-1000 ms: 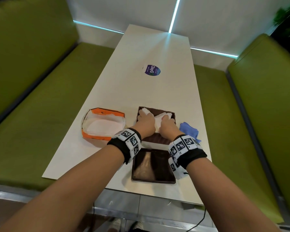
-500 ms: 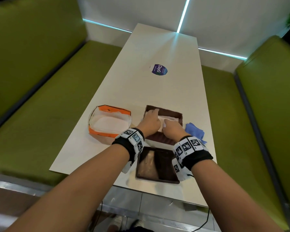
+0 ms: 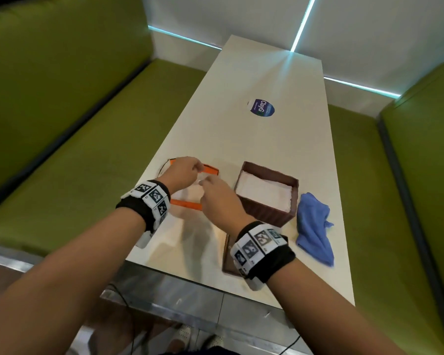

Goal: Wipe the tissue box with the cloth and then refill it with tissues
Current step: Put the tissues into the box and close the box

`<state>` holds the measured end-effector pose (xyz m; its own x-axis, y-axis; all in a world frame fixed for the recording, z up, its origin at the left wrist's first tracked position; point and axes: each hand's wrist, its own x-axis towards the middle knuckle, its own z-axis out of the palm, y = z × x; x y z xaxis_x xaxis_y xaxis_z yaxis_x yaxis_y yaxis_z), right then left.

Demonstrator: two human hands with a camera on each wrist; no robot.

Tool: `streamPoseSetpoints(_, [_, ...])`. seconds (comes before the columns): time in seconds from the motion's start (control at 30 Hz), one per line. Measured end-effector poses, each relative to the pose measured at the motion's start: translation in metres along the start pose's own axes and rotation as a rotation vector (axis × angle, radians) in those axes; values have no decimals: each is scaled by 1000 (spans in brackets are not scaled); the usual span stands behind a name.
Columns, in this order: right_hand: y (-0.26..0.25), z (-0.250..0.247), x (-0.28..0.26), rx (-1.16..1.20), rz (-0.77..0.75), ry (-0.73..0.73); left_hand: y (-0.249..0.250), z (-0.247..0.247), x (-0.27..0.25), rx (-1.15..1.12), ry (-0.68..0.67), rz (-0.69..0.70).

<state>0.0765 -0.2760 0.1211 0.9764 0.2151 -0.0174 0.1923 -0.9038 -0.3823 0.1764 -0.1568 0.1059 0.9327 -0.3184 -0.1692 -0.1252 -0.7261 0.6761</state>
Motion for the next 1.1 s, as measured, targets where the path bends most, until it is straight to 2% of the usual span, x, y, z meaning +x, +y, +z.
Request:
streamPoseSetpoints(0.1, [-11, 22, 11, -48, -3, -114, -14, 1, 4, 186, -134, 8])
streamPoseSetpoints(0.3, [-5, 46, 8, -237, -84, -298, -29, 7, 4, 456, -235, 156])
streamPoseSetpoints(0.57, [-4, 38, 2, -169, -76, -232, -21, -6, 22, 691, -301, 40])
streamPoseSetpoints(0.7, [-6, 37, 0, -32, 16, -217, -17, -6, 21, 736, -362, -3])
streamPoseSetpoints(0.83, [-3, 35, 8, 117, 110, -235, -17, -4, 13, 720, -386, 32])
streamPoseSetpoints(0.9, [-3, 34, 12, 108, 94, -147, -19, -3, 8, 693, -381, 106])
streamPoseSetpoints(1.0, [-1, 41, 24, -82, -42, 77, -21, -6, -5, 689, -355, 235])
streamPoseSetpoints(1.1, [-5, 37, 37, -98, -116, 136, -22, -5, -15, 736, -341, 315])
